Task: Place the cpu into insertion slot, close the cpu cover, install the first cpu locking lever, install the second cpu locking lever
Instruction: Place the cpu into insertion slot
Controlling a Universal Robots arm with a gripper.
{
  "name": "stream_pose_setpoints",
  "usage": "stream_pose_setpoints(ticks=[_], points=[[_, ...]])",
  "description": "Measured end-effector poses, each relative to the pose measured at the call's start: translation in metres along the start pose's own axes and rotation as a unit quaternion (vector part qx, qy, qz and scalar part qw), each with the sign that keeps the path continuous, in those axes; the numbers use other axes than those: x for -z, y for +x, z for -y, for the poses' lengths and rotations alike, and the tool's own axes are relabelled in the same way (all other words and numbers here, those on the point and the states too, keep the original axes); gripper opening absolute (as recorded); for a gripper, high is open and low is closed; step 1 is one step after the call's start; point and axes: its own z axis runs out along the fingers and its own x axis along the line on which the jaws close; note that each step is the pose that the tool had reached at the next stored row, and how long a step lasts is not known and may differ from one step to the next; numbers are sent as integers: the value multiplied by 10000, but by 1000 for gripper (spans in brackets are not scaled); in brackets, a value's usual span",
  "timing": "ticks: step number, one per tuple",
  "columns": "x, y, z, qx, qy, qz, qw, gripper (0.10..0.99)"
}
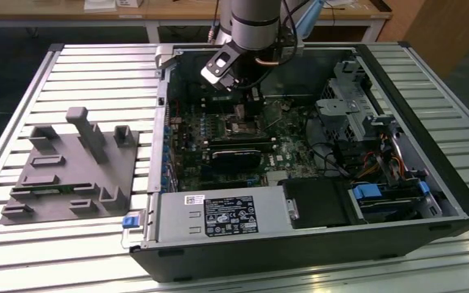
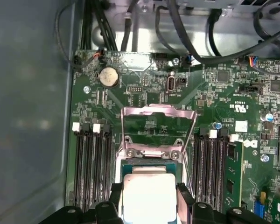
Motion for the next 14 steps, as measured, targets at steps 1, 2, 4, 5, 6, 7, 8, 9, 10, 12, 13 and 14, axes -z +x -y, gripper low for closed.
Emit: stream_pose_setpoints(ticks=[1,2,4,5,6,7,8,9,10,12,13,14], points=[[-4,0,2,-9,-39,2,10000,541],[-7,0,4,-10,-84,5,10000,541],[-15,0,11,-8,-191,17,9998,541],[-21,0,15,-7,-234,23,9997,541],[-28,0,19,-6,-271,27,9996,541],[-37,0,26,-6,-300,27,9995,541],[-47,0,33,-6,-314,27,9995,541],[-55,0,39,-7,-318,28,9995,541],[-64,0,42,-9,-318,29,9995,541],[-75,0,51,-14,-318,29,9995,541],[-78,0,57,-17,-318,30,9995,541],[-82,0,63,-19,-318,30,9995,541]])
